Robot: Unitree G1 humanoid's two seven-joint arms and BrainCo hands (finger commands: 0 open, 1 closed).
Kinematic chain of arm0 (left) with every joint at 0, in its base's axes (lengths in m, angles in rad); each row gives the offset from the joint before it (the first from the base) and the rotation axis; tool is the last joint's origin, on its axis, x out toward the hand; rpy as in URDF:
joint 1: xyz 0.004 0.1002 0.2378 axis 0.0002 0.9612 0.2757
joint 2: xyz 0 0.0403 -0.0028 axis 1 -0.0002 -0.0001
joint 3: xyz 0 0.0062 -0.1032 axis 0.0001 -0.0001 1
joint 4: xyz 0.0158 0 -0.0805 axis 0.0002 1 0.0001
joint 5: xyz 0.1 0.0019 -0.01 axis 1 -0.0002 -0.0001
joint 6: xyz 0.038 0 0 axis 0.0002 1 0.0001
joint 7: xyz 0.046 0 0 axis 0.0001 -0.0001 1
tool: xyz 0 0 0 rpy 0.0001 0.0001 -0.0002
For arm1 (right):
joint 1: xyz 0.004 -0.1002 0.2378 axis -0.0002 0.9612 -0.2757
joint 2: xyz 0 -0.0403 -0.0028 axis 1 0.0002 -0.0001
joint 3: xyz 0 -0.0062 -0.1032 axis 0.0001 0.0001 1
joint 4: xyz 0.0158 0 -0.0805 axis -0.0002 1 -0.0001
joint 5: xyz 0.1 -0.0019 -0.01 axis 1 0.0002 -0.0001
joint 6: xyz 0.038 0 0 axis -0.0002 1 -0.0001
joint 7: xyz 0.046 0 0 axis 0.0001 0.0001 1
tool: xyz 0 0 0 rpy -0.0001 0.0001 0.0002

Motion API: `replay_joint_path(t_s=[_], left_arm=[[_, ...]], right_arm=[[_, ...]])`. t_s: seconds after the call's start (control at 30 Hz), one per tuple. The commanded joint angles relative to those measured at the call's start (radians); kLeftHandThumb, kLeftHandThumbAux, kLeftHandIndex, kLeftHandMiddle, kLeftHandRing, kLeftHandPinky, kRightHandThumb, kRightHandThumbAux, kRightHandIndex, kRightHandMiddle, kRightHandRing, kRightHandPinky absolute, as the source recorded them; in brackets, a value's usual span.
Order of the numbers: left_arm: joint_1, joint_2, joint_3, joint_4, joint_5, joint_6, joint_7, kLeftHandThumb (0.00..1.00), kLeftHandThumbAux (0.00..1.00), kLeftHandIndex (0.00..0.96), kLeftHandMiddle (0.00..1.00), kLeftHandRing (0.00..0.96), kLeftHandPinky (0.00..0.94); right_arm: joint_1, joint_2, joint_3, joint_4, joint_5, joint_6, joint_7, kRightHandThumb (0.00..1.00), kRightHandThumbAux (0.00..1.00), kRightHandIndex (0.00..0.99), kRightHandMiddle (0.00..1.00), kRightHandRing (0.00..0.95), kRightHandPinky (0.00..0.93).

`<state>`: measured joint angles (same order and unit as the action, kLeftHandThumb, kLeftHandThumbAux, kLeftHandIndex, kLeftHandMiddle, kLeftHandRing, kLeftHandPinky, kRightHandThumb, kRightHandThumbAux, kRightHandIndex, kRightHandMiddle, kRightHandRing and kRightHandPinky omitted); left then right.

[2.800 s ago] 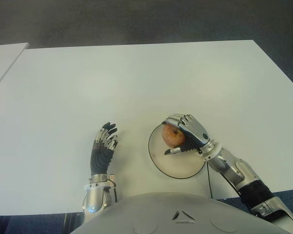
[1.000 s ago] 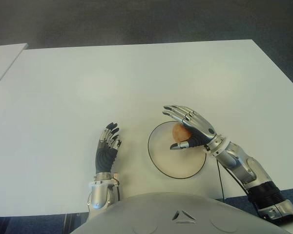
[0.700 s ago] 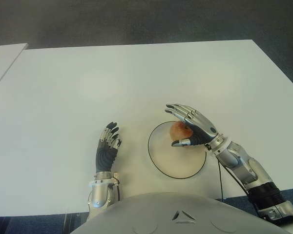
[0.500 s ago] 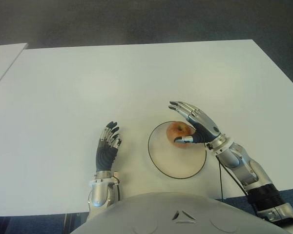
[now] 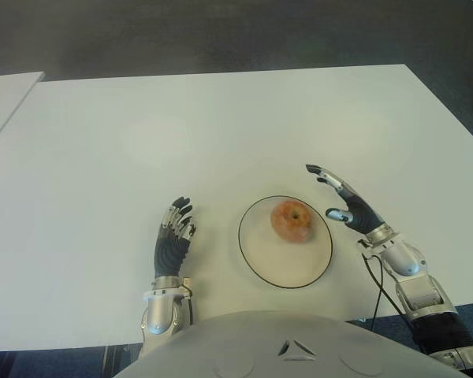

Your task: Put the apples into the plate.

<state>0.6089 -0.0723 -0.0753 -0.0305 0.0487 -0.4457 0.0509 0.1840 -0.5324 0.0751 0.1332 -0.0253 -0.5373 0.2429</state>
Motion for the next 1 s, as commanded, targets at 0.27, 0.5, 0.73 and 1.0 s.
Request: replay_joint_path(t_s=[0.27,0.5,0.73,1.0], left_arm=[[0.005,0.014,0.018,0.015,-0.03,0.006,-0.015,0.165,0.624,0.147,0.169,0.191,0.216],[-0.001,0.028,0.029,0.017,-0.04,0.017,-0.024,0.17,0.612,0.147,0.168,0.187,0.199],[-0.005,0.037,0.038,0.008,-0.052,0.028,-0.035,0.174,0.619,0.16,0.171,0.19,0.211],[-0.003,0.048,0.044,-0.011,-0.048,0.024,-0.037,0.18,0.623,0.177,0.177,0.201,0.223]], right_arm=[[0.103,0.069,-0.113,-0.064,0.311,0.231,0.138,0.019,0.225,0.0,0.0,0.0,0.0],[0.16,0.167,-0.146,-0.132,0.412,0.368,0.119,0.01,0.247,0.0,0.012,0.0,0.0],[0.179,0.256,-0.186,-0.133,0.445,0.412,0.093,0.001,0.276,0.0,0.038,0.0,0.0],[0.203,0.308,-0.204,-0.124,0.403,0.374,0.09,0.003,0.29,0.0,0.042,0.0,0.0]])
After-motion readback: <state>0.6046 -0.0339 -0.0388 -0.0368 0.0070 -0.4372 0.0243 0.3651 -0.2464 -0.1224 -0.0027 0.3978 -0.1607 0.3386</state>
